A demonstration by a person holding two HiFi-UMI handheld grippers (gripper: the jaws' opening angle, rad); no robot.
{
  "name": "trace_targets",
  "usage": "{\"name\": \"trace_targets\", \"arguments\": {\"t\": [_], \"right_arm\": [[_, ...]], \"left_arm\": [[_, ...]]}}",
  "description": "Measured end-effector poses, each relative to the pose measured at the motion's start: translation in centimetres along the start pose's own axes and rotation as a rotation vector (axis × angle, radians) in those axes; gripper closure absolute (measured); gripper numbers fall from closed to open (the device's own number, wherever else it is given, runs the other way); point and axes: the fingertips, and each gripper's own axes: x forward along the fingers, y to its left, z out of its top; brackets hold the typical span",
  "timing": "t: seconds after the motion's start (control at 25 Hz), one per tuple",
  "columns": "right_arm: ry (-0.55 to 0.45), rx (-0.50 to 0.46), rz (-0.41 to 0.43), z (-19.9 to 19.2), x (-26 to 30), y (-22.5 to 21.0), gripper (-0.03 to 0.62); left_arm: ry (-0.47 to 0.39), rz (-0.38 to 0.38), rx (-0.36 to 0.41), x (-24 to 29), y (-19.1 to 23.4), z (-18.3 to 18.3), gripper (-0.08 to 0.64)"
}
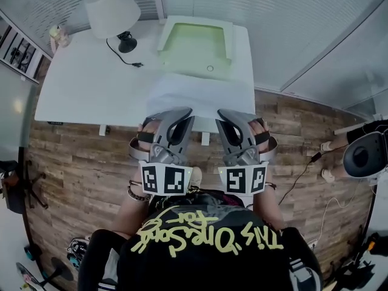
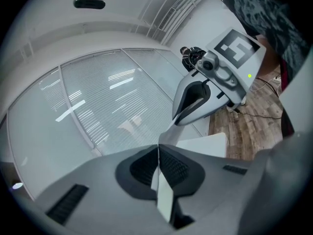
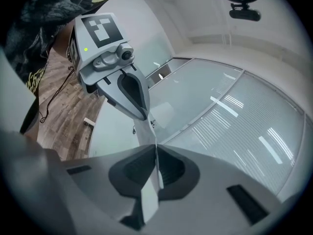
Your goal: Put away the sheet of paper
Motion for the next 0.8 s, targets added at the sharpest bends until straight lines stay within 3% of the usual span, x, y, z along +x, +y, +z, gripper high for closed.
{"name": "trace_targets", "arguments": {"t": [0.8], "right_arm": [[-0.022, 0.040, 0.034, -0.63, 1.04, 0.43, 0.583]], "left_arm": [[0.018, -0.034, -0.017, 0.65, -0.34, -0.98, 0.552]]}}
